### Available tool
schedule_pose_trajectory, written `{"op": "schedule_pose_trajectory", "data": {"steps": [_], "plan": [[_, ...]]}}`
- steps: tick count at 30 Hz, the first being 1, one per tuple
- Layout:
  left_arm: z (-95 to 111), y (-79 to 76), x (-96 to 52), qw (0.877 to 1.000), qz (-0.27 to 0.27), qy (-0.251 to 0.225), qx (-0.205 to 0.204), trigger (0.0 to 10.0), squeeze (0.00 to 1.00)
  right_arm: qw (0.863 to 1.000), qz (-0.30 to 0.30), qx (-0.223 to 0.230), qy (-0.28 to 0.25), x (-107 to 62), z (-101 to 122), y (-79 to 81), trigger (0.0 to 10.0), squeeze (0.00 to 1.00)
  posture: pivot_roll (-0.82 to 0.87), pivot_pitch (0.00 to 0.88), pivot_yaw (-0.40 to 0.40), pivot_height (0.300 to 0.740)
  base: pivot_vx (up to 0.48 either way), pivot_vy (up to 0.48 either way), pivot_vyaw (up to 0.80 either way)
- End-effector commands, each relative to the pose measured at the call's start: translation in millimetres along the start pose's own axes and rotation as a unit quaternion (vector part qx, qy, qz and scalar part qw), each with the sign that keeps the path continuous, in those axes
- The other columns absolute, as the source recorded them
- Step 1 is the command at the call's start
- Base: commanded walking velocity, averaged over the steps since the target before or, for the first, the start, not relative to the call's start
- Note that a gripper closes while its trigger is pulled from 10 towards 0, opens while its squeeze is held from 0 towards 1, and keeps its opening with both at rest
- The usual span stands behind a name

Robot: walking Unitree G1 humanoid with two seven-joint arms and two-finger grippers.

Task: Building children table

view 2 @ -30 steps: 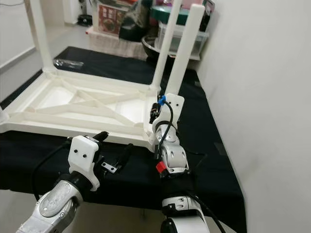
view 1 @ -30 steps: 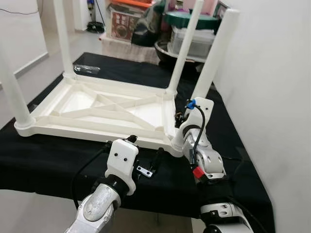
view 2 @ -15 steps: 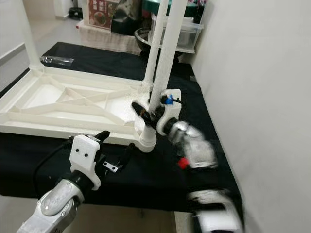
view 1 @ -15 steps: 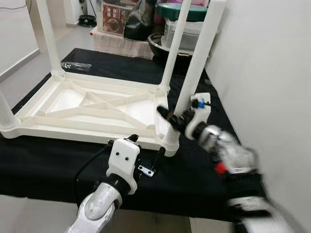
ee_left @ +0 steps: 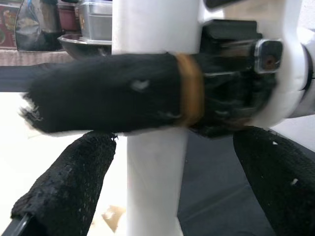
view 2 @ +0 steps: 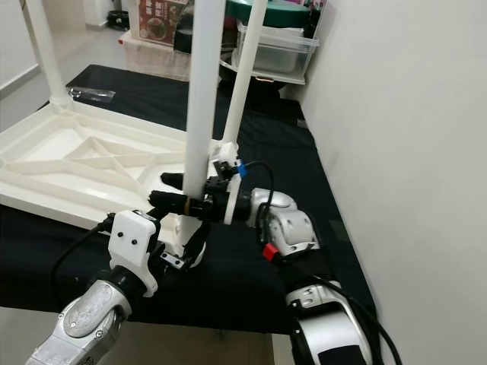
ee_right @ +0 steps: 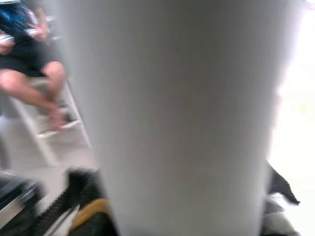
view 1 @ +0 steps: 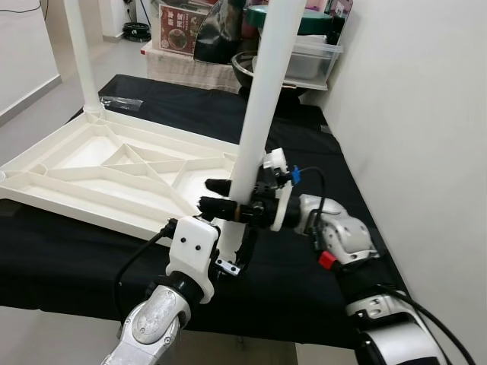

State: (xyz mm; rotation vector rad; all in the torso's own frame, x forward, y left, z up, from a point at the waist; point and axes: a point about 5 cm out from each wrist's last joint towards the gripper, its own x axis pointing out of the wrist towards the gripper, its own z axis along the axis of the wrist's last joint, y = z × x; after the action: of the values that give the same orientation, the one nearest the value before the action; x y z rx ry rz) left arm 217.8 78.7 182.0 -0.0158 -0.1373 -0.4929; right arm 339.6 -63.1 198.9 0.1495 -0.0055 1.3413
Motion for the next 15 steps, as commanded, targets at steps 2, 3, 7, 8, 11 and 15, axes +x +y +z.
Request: {"op": "schedule_pose_trajectory", "data": {"steps": [2,3,7,8,11,15], "plan": [[0.4,-3.1,0.2,1.0,-0.002,-0.005,-0.004,10.0,0.0,0.974,-0.225,0.01,0.016,1.4,-7.9,-28.4,0.0,0.0,0.15,0.007,-0.189,0.74,0.0,0.0,0.0],[0.0,-2.5,0.0,1.0,-0.002,-0.004,-0.003,10.0,0.0,0.955,-0.296,0.005,0.017,-3.5,-10.8,-33.5,0.0,0.0,0.14,0.009,-0.182,0.74,0.0,0.0,0.0],[-0.9,-1.9,-0.1,1.0,-0.002,-0.003,-0.003,10.0,0.0,0.919,-0.393,0.015,0.017,-16.8,-15.3,-37.3,0.0,0.0,0.13,0.009,-0.18,0.74,0.0,0.0,0.0],[-1.3,-2.7,-0.1,1.0,-0.004,-0.003,-0.004,10.0,0.0,0.897,-0.442,0.019,0.011,-24.4,-15.0,-39.1,0.0,0.0,0.13,0.009,-0.177,0.74,0.0,0.0,0.0],[-2.3,-4.6,0.4,1.0,-0.008,-0.001,-0.004,10.0,0.0,0.832,-0.555,0.025,-0.001,-40.1,-13.8,-41.8,0.0,0.0,0.13,0.01,-0.17,0.74,0.0,0.0,0.0],[-2.0,-5.0,0.9,1.0,-0.01,-0.001,-0.003,10.0,0.0,0.762,-0.646,0.04,-0.008,-51.2,-17.4,-36.7,0.0,0.0,0.13,0.012,-0.171,0.74,0.0,0.0,0.0]]}}
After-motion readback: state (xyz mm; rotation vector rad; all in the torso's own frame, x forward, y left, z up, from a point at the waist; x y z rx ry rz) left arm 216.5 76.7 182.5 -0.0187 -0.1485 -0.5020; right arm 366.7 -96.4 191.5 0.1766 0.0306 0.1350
